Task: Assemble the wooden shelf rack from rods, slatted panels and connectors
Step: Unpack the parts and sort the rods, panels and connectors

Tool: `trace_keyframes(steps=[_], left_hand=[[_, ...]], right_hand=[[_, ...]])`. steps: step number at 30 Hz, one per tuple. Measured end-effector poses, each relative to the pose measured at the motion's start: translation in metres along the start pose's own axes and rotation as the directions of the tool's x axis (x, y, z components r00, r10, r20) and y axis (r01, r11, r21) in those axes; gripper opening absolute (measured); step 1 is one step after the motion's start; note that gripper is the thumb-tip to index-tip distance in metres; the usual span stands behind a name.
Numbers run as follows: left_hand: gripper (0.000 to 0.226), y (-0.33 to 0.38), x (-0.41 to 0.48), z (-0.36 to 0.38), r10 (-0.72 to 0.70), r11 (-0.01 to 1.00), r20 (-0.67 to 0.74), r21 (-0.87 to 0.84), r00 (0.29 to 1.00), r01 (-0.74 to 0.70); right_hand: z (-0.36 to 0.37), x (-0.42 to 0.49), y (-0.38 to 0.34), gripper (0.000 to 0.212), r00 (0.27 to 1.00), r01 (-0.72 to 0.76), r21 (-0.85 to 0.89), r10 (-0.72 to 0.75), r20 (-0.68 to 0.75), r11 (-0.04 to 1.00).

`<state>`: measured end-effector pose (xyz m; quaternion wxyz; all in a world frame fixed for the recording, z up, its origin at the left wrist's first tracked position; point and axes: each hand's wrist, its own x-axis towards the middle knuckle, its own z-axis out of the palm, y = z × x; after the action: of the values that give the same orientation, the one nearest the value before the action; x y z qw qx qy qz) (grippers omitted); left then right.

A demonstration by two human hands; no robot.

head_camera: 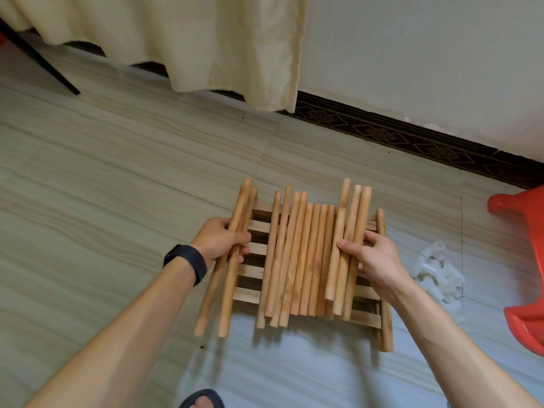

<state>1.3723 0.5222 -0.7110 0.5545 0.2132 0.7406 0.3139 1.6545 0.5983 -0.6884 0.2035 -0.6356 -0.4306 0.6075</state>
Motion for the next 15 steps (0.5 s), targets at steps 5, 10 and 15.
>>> trace_keyframes(steps=[5,10,15], left_hand=[[0.037,-0.027,-0.01,-0.076,-0.05,0.996,-0.106,0.069,0.993,0.058],[0.05,-0.087,0.001,-0.127,-0.121,0.973,-0.213,0.168,0.97,0.159],[0.057,-0.115,0.017,-0.145,-0.138,0.955,-0.233,0.226,0.963,0.191]], right_hand=[[0.072,-0.038,-0.02,0.035,0.957,-0.041,0.033,0.03,0.287,0.999],[0.191,-0.052,0.007,0.029,0.913,-0.067,-0.17,0.129,0.388,0.983],[0.281,-0.037,0.05,0.025,0.925,-0.101,-0.297,0.2,0.323,0.949]])
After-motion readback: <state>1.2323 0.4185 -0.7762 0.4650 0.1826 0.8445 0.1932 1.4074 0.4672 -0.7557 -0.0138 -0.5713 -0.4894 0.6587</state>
